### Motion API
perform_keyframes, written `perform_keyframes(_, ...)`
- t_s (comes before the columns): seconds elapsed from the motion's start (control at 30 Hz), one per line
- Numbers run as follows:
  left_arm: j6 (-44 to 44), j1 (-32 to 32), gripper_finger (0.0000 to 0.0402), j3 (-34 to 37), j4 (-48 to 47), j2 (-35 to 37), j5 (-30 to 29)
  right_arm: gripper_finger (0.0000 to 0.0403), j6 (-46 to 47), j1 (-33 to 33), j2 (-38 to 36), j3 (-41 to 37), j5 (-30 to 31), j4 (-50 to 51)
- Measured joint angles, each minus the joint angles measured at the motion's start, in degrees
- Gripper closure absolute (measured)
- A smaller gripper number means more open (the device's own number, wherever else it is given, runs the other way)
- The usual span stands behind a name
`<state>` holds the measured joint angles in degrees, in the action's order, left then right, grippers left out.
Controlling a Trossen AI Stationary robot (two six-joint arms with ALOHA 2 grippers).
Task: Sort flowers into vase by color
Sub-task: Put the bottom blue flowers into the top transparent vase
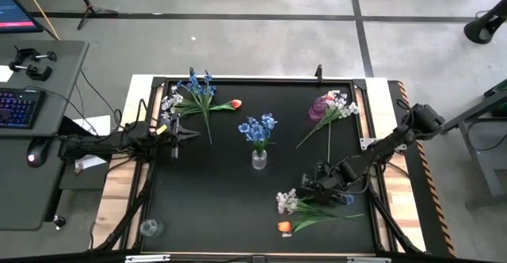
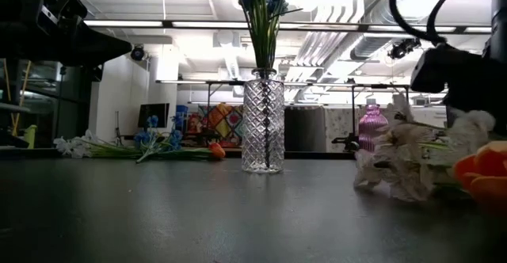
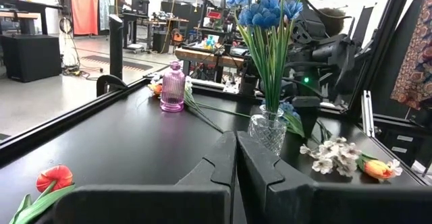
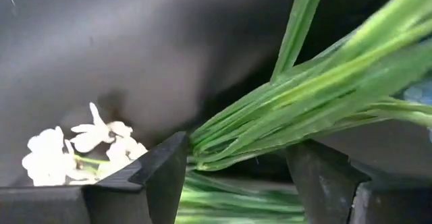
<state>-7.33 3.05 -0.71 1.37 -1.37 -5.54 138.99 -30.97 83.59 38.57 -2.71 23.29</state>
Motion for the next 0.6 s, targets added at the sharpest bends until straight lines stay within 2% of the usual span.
perform_keyframes(0.5,0.00,0.00,0.0401,-0.02,0.00,0.00,0.00,0.0167,-2.69,3.42,-0.01,0.00,3.97,2.60)
perform_keyframes(0.6,0.00,0.02,0.0401,-0.01,-0.01,-0.01,0.00,0.0182,-2.79,3.42,-0.02,0.00,3.67,3.11)
